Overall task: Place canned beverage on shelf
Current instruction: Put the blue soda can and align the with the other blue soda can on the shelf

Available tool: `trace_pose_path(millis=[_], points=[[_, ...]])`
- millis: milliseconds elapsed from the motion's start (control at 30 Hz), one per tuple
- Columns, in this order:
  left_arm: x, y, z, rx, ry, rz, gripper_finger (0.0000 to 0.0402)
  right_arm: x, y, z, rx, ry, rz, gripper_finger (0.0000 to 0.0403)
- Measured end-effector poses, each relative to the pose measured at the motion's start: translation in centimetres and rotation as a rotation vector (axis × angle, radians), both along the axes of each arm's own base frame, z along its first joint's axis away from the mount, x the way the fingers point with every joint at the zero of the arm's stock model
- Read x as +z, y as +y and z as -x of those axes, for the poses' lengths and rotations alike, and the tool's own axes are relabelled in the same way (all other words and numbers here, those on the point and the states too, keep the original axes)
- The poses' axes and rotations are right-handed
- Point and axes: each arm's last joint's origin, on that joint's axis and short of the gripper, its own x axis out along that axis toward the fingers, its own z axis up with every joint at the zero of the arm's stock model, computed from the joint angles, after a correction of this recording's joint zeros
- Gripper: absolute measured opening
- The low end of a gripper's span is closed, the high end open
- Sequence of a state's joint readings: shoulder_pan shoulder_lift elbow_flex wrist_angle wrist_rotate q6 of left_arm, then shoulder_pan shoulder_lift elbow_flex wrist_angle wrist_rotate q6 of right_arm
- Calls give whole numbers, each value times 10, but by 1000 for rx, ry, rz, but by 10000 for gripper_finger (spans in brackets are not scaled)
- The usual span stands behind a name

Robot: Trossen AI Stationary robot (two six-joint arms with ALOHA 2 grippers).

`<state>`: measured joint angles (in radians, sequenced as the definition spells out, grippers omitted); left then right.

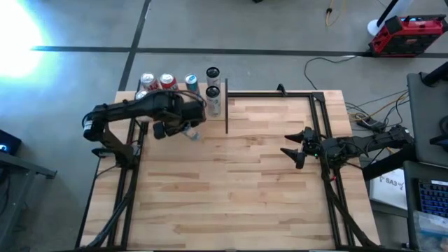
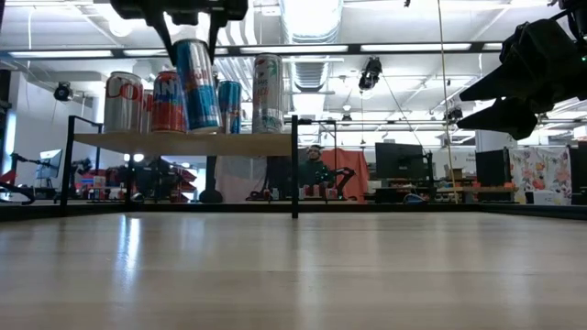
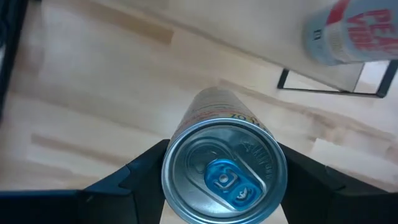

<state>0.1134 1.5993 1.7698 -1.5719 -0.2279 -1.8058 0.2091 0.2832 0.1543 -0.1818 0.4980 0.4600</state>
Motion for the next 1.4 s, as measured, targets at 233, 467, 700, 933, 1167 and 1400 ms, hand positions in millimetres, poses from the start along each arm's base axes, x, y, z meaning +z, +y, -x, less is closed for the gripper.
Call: trace_pose_path(millis=[233, 467, 700, 933, 1167, 1400], points=[[2, 7, 0, -145, 27, 11, 230, 0, 0, 0, 0, 0, 0, 336], [-23, 0, -8, -148, 97, 107, 230, 0, 0, 0, 0, 0, 0, 336], [-51, -4, -28, -171, 188, 141, 231, 0, 0, 0, 0, 1, 0, 336], [-77, -7, -49, -162, 244, 112, 231, 0, 0, 0, 0, 1, 0, 336], [-91, -18, -60, -92, 229, 55, 231, 0, 0, 0, 0, 0, 0, 336], [-100, -24, -64, -51, 213, 8, 231, 0, 0, 0, 0, 1, 0, 336]])
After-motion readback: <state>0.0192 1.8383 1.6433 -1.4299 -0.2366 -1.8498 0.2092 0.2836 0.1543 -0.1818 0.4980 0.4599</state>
